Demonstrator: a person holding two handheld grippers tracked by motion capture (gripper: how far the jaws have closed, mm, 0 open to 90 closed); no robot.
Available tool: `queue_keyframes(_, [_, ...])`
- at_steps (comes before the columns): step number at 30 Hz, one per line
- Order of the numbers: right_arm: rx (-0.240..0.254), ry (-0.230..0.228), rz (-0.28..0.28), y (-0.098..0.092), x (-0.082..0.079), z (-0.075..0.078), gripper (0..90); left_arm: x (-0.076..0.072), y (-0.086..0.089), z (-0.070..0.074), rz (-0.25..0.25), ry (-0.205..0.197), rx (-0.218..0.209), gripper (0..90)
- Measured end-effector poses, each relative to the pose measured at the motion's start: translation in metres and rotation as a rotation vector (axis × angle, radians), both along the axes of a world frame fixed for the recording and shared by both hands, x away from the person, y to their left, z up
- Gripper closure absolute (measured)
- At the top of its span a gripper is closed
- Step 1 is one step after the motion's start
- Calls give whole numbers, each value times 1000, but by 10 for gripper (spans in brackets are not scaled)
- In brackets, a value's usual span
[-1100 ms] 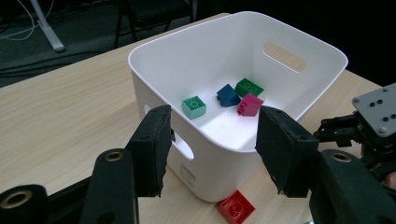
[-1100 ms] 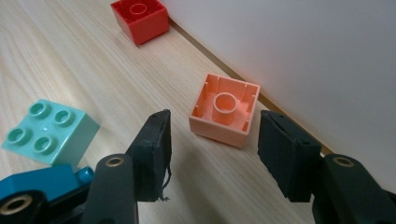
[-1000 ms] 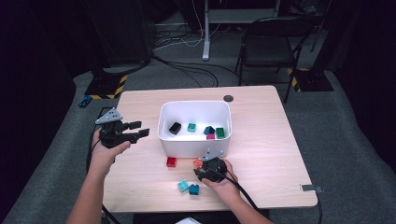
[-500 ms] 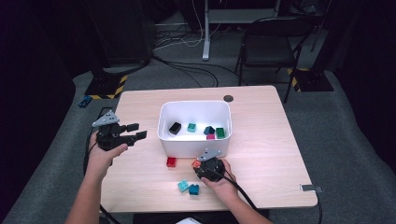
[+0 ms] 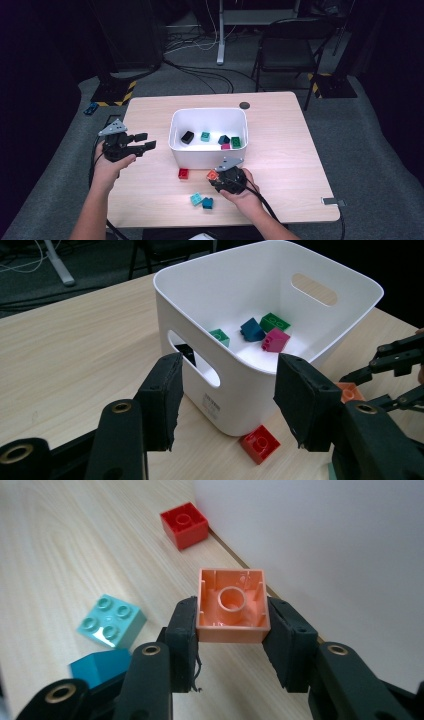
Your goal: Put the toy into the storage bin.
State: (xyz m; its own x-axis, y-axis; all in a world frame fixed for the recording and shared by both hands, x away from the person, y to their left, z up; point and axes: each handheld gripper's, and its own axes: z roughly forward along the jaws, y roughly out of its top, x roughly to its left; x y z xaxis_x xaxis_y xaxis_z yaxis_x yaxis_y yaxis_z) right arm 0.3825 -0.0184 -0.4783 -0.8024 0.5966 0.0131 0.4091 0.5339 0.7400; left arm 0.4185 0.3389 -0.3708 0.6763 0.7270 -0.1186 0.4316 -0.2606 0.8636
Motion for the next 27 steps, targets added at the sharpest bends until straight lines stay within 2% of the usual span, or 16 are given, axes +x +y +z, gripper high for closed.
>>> queue_keyframes(5, [13,10,17,-8,-3,15,586,1,-1,-1,-4,6,5,449])
queue_keyframes(6, [19,21,21,-12,-4,24,585,1,-2,-2,0,5,0,450])
queue_keyframes(9, [33,22,39,-17,-3,35,585,1,-2,-2,0,6,-2,449])
queue_keyframes(10, [33,22,39,-17,-3,35,585,1,-2,-2,0,6,-2,450])
queue_keyframes(11, [46,35,37,-20,-3,45,586,1,-2,-2,-1,7,-1,449])
queue_keyframes(18, [64,21,62,-29,-1,76,585,1,-1,-2,2,5,-5,450])
queue_keyframes(19, [64,21,62,-29,-1,76,585,1,-1,-2,2,5,-5,449])
queue_keyframes(20, [74,21,66,-31,-2,88,585,1,-1,-2,0,7,-6,449])
queue_keyframes(21, [74,21,66,-31,-2,88,585,1,-1,-2,0,7,-6,449])
queue_keyframes(22, [86,15,77,-32,-1,97,585,1,-1,-2,2,4,-10,450])
queue_keyframes(27, [81,-3,83,-35,5,116,586,0,-1,-1,-3,8,-5,446])
